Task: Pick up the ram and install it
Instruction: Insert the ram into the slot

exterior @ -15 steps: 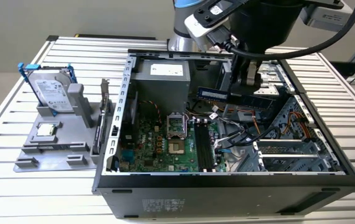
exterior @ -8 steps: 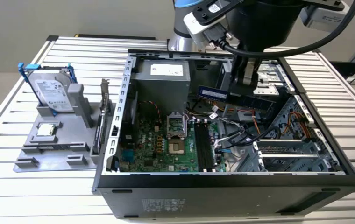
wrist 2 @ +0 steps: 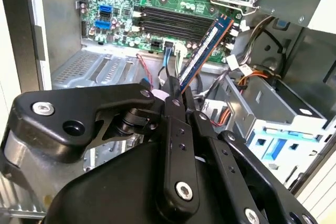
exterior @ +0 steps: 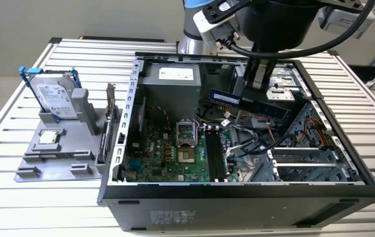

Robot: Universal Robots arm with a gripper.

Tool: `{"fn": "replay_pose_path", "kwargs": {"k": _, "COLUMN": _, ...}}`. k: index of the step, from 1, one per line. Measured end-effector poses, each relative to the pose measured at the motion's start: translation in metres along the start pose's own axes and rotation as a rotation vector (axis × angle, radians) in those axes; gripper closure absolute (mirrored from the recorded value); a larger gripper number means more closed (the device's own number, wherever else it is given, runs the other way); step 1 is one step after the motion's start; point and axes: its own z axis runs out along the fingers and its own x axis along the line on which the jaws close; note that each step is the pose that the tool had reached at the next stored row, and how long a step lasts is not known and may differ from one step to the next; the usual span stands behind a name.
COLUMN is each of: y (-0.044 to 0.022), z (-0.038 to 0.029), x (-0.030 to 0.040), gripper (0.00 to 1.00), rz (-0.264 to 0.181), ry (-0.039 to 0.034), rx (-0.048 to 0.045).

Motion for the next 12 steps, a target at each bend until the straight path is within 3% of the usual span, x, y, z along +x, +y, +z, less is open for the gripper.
{"fn": "replay_pose_path", "kwargs": {"k": 12, "y": 0.0, "z": 0.0, "x": 0.0, "gripper": 1.0, "rz": 0.118, "ry": -0.0019, "rx": 0.0014}}
